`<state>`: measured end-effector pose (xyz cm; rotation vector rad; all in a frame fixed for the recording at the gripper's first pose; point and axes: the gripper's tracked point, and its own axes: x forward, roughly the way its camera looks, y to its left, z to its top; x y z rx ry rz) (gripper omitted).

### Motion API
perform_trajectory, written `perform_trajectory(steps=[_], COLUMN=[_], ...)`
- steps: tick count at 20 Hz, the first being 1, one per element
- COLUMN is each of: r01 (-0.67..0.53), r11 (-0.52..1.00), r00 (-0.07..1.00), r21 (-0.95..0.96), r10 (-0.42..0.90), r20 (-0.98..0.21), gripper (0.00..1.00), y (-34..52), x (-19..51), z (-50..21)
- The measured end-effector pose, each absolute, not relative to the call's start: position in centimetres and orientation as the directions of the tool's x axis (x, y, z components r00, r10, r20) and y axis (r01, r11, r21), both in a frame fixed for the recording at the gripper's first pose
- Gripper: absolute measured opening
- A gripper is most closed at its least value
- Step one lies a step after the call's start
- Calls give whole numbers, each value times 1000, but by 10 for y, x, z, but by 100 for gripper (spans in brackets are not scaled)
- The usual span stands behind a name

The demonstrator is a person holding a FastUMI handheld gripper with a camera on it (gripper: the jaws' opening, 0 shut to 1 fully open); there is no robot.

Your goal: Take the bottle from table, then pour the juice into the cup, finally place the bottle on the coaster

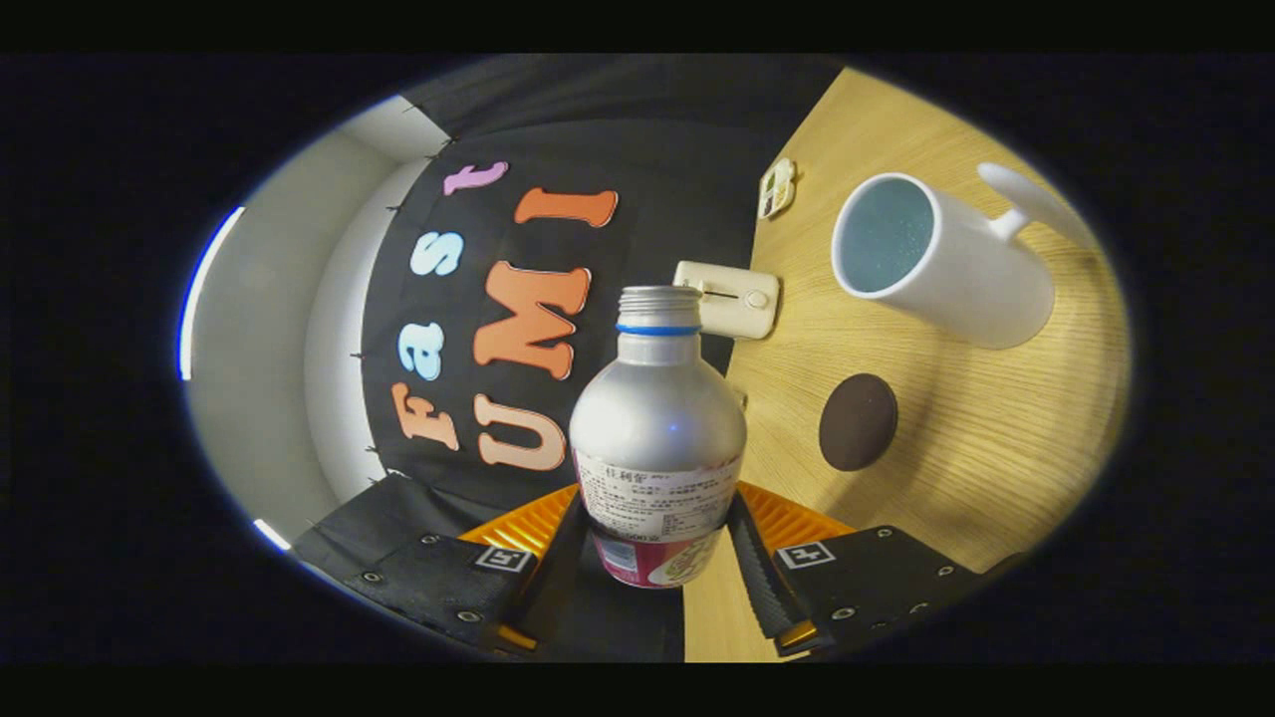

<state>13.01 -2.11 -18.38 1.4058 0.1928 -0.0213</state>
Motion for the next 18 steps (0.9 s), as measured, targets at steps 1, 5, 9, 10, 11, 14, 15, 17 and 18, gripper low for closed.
perform_trajectory(steps=[1, 5, 9, 10, 11, 14, 15, 17, 18], r01=[126, 124, 104, 102, 101, 109, 108, 106, 106], r11=[145, 69, -14, -33, -48, -79, -93, -121, -132], r00=[985, 989, 994, 994, 994, 994, 994, 994, 994], r21=[981, 990, 994, 994, 994, 991, 990, 987, 986], r10=[96, 68, 45, 42, 42, 41, 39, 33, 31], r20=[-141, -128, -104, -100, -99, -106, -105, -103, -103], gripper=[74, 74, 74, 74, 74, 74, 74, 74, 74], y=[-24, -34, -43, -44, -44, -44, -45, -47, -47], x=[128, 128, 134, 135, 133, 136, 137, 135, 136], z=[-181, -177, -168, -168, -168, -175, -176, -176, -176])
